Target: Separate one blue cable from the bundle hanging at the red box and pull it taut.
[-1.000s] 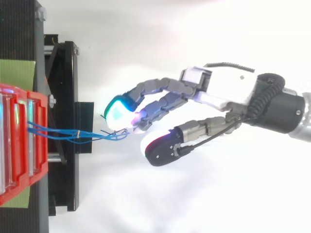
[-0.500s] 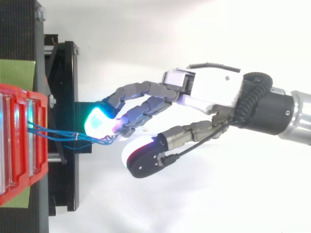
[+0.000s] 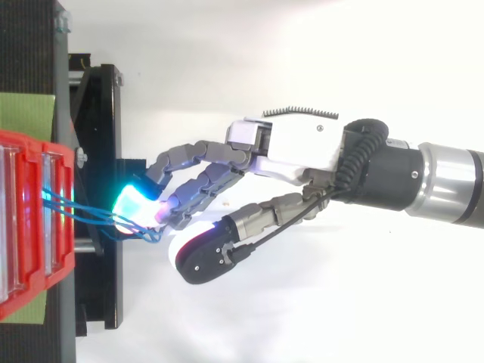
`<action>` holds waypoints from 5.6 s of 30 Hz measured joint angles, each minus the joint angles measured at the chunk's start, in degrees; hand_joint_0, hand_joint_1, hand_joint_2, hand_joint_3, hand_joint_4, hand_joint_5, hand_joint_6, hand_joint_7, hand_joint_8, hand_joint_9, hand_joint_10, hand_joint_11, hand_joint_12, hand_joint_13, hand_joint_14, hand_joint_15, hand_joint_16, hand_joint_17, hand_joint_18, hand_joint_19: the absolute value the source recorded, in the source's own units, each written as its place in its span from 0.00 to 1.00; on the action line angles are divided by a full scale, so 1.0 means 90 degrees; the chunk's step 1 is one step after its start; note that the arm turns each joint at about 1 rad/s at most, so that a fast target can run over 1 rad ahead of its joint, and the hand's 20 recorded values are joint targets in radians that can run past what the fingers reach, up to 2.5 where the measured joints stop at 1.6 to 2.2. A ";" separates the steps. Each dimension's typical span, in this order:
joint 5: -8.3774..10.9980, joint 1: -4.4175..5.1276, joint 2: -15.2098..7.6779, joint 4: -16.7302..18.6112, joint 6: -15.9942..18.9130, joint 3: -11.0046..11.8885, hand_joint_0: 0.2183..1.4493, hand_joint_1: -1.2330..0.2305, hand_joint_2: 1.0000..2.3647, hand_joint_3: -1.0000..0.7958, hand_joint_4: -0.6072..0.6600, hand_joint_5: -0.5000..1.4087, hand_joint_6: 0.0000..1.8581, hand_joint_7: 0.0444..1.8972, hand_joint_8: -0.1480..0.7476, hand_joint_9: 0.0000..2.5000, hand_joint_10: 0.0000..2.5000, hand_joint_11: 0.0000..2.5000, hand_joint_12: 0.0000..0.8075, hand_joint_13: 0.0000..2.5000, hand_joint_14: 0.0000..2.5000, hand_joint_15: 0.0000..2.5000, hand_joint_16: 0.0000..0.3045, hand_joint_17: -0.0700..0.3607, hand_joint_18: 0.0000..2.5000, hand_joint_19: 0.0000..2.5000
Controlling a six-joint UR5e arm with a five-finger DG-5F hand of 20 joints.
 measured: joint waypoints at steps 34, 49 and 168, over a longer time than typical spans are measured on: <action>-0.0470 -0.0154 0.0449 -0.0677 -0.0200 0.0444 0.34 0.42 0.00 0.30 0.79 0.18 0.27 0.45 0.59 0.33 0.00 0.08 0.46 0.33 0.00 0.12 0.14 0.39 0.29 0.16; -0.0455 -0.0247 0.0459 -0.0732 -0.0240 0.0421 0.35 0.40 0.00 0.30 0.79 0.19 0.27 0.47 0.60 0.34 0.00 0.10 0.47 0.33 0.00 0.13 0.14 0.39 0.30 0.16; -0.0880 -0.0545 0.0507 -0.1552 0.0087 0.0772 0.38 0.19 0.00 0.28 0.62 0.16 0.51 0.58 0.66 0.46 0.01 0.40 0.48 0.41 0.01 0.20 0.14 0.38 0.34 0.15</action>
